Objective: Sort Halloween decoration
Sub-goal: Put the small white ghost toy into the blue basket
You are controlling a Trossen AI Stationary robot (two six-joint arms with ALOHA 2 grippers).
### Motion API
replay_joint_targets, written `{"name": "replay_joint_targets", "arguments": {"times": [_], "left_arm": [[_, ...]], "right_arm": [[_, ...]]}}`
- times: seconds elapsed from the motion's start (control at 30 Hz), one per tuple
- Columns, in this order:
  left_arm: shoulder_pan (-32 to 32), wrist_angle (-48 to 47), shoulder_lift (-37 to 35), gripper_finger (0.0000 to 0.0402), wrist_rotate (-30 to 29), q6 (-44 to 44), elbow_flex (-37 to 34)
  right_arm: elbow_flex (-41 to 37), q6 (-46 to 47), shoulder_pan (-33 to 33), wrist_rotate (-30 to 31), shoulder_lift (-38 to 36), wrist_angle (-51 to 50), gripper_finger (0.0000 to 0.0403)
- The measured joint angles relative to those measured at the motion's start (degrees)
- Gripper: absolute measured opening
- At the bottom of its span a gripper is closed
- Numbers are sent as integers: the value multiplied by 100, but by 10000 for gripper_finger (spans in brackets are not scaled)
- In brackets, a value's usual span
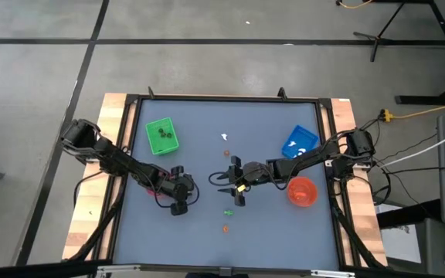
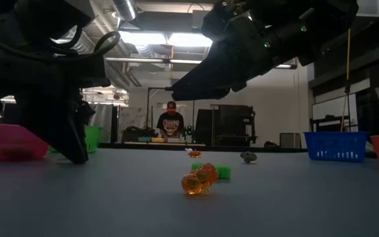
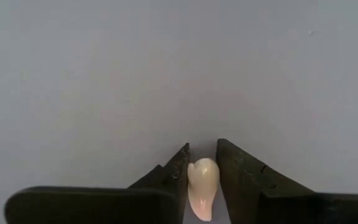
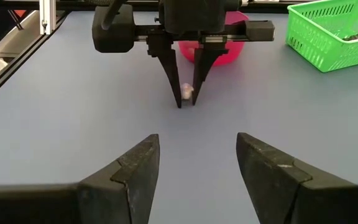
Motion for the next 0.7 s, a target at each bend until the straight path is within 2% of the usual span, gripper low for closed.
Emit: {"name": "replay_joint_targets", "arguments": {"times": [0.7], "left_arm": [[0, 23, -12, 48, -7, 1, -11]], "right_arm": [[0, -1, 0, 0, 0, -1, 214]]}}
